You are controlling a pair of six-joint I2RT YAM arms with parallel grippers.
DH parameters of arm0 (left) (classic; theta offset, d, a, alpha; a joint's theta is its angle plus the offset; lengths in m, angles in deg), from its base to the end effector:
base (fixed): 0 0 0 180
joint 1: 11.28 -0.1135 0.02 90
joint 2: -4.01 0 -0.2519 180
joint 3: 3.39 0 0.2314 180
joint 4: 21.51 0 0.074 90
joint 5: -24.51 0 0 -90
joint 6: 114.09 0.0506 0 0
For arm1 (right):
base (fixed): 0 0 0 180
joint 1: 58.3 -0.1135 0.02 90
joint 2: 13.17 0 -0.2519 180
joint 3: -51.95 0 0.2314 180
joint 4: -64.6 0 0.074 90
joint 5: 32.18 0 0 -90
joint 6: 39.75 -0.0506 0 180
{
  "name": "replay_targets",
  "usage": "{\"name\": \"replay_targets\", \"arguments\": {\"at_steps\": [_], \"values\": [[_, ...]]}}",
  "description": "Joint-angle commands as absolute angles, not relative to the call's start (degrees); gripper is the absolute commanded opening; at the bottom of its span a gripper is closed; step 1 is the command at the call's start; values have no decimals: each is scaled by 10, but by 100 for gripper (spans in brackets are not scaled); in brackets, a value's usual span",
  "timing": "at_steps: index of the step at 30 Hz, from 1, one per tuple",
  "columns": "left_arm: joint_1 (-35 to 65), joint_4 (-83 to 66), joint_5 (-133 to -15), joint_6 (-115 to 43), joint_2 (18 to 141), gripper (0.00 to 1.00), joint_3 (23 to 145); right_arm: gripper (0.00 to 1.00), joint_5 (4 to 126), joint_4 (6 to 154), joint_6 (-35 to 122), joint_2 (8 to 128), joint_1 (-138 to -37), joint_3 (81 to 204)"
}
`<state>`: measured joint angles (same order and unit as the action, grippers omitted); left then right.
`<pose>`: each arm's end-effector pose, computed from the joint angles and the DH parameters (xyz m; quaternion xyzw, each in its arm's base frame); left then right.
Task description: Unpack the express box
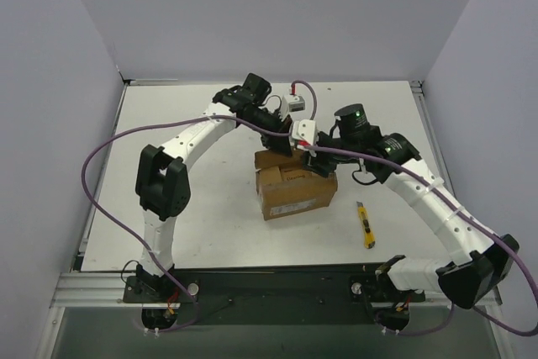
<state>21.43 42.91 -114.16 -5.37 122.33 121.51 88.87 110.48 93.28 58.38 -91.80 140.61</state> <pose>0.3384 -0.2625 0.2708 0.4827 0.7393 -0.4237 0.2023 0.2060 0.1676 0.3641 -0.6206 0.5666 0.1888 0.5081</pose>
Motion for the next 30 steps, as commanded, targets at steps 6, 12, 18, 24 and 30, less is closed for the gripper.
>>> {"name": "replay_targets", "arguments": {"at_steps": [6,12,18,24,30], "values": [[226,435,-1138,-41,1197,0,1223,27,885,1073,988,690,-923,1366],[224,431,-1132,-45,1204,0,1230,25,887,1106,1003,648,-945,1332],[218,426,-1135,-49,1224,0,1255,29,885,1136,972,586,-982,1303],[215,422,-1149,-56,1235,0,1263,43,892,1141,936,578,-994,1262],[217,423,-1159,-59,1237,0,1268,56,881,1123,942,591,-993,1250]]}}
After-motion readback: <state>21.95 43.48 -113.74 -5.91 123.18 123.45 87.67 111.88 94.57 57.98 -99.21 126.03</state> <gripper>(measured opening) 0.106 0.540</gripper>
